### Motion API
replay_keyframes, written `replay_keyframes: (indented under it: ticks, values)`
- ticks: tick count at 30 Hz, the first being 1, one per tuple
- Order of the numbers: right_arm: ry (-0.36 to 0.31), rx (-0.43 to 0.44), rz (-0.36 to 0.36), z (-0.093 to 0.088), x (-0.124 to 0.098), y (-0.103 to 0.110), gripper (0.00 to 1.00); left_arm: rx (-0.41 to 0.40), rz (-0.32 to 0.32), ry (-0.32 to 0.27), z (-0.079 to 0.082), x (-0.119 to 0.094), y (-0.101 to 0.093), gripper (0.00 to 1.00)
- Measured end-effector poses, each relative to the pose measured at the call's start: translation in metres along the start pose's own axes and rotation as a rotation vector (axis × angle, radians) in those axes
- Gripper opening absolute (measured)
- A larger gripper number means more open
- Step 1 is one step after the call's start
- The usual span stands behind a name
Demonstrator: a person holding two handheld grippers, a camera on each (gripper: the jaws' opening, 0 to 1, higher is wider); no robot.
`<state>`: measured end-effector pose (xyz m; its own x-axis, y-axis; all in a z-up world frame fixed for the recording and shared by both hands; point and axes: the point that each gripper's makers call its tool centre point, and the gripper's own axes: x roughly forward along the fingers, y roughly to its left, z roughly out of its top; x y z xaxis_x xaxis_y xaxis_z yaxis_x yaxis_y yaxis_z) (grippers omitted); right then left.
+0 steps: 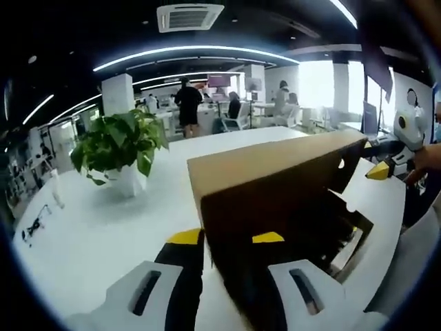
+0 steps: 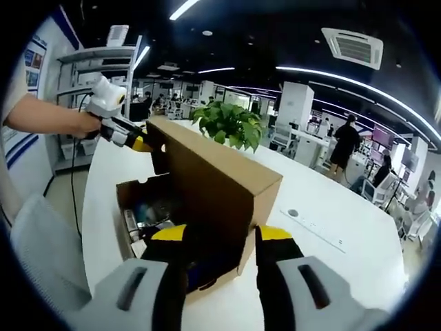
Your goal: Operate the shoe box by opening the lid, removing the specified soft item, and placing it in the target area until the item is outside and the box remains undamaged.
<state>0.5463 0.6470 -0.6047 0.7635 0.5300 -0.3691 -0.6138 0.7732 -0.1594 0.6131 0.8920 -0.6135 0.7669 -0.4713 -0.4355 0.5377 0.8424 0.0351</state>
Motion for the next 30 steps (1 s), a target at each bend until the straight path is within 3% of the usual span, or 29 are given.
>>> replay_keyframes:
  ticks: [14, 24, 30]
  values:
    - [-0.012, 0.006, -0.016, 0.006, 0.011, -0.018, 0.32, -0.019, 0.079, -0.018, 0.009, 0.011, 0.021, 0.0]
    - [-0.014, 0.033, -0.043, 0.009, 0.017, -0.031, 0.27, -0.04, 0.091, -0.035, 0.014, 0.019, 0.027, 0.0]
    - [-0.007, 0.098, -0.039, 0.004, 0.02, -0.036, 0.26, -0.043, 0.096, -0.04, 0.016, 0.023, 0.03, 0.0]
